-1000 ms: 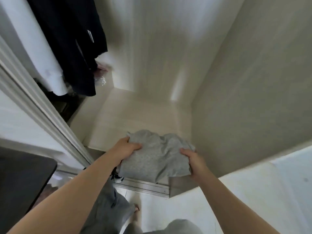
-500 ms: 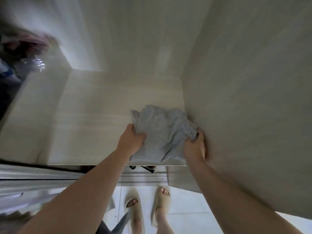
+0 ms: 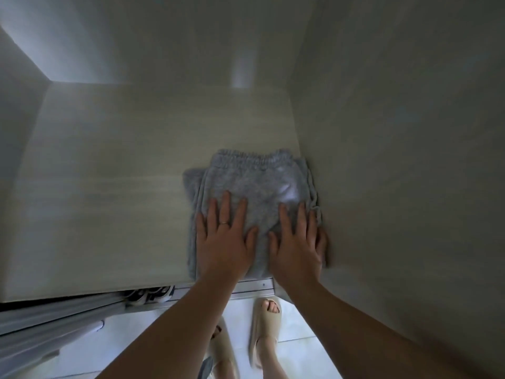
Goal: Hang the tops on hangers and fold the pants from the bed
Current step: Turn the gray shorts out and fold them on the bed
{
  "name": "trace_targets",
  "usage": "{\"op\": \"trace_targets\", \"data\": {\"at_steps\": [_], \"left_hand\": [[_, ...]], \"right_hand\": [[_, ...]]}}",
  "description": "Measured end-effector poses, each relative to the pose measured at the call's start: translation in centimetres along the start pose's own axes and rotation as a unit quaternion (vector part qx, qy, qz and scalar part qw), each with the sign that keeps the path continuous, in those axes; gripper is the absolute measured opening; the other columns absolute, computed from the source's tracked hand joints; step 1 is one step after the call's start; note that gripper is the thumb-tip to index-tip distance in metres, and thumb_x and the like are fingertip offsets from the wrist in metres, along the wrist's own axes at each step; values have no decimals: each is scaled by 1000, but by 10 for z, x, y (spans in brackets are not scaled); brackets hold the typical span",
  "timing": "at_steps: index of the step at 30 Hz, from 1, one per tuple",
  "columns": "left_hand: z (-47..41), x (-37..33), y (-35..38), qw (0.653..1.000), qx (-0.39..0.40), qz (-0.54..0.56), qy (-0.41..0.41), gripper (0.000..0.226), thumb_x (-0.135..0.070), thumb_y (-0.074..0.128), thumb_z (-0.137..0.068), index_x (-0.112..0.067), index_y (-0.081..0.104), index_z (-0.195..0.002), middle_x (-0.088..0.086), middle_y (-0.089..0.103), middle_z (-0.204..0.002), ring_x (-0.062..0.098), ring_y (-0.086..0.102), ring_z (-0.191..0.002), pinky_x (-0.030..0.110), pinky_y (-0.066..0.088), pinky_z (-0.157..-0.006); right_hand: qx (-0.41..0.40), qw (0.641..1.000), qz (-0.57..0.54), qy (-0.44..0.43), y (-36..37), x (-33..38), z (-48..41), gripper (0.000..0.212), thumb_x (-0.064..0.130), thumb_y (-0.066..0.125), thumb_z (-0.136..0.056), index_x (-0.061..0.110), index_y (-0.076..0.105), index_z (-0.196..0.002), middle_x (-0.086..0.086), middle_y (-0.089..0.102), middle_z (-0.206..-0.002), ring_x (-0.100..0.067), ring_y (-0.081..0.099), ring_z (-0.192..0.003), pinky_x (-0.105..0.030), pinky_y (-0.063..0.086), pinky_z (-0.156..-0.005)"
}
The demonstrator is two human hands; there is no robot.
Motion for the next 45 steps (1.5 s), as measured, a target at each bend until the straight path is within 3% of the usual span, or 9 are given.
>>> {"op": "trace_targets", "data": {"at_steps": [5, 12, 21, 26, 32, 39, 42, 45], "left_hand": [[-26, 9, 6, 1000, -23, 12, 9, 68, -63, 24, -100, -37, 9, -160, 0, -4, -169, 29, 1, -155, 50, -3, -123], [-110, 20, -7, 999, -42, 14, 7, 71, -66, 18, -96, -39, 5, -160, -1, -4, -169, 26, -3, -155, 48, -7, -123], [-230, 22, -27, 998, -68, 15, 9, 67, -61, 30, -99, -36, 16, -159, 1, 5, -169, 30, 5, -154, 53, 1, -123], [-256, 23, -29, 998, -55, 9, 18, 66, -62, 28, -99, -37, 13, -159, 0, 1, -169, 28, 1, -154, 52, -1, -123], [-230, 21, -33, 996, -72, -9, 45, 64, -60, 26, -100, -35, 19, -158, 3, 9, -169, 27, 3, -155, 54, -4, -122], [-126, 21, -30, 1000, -14, -5, 20, 65, -60, 28, -99, -35, 17, -158, 3, 5, -169, 26, 0, -155, 55, 0, -122], [-74, 25, -32, 999, 49, -11, -4, 67, -59, 28, -100, -35, 9, -159, -2, -3, -169, 24, -6, -155, 55, -2, -121], [-32, 28, -57, 998, 60, -4, -29, 65, -60, 24, -101, -37, 8, -159, -3, -4, -169, 23, -8, -155, 54, -3, -122]], "right_hand": [[-15, 1000, 14, 17, 17, 7, -26, 69, 59, 16, -95, 35, 19, -159, -7, 18, -167, -30, 16, -152, -54, 17, -116], [-30, 999, 32, 15, 20, 28, -117, 67, 62, 15, -98, 39, 1, -159, -2, -1, -169, -27, -3, -153, -48, -4, -113], [-63, 998, 21, -8, 8, 60, -242, 64, 61, 21, -100, 38, 9, -158, -3, 3, -169, -28, 1, -153, -52, 4, -118], [-79, 997, 25, -7, 5, 67, -259, 64, 60, 22, -100, 37, 12, -158, -4, 6, -169, -29, 3, -153, -52, 6, -118], [-41, 999, 30, -14, -4, 65, -236, 63, 61, 20, -100, 37, 10, -158, -1, 2, -169, -27, -4, -154, -54, 6, -118], [16, 1000, -20, -1, -29, 64, -148, 62, 58, 20, -102, 38, 4, -158, 6, -2, -168, -22, -9, -154, -54, -1, -120], [47, 999, -6, 12, -54, 54, -109, 63, 58, 17, -102, 38, 0, -159, 6, -5, -169, -27, -5, -155, -55, -2, -120], [67, 998, -3, 7, -84, 50, -67, 61, 56, 18, -103, 37, 2, -159, 4, -4, -169, -29, -1, -155, -59, -1, -119]]}}
Point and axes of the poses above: each hand's wrist, its own z-axis away from the middle knuckle, its own y-axis out of the palm, x = y × z, the point moved 9 cm from there along -z, towards the middle knuckle
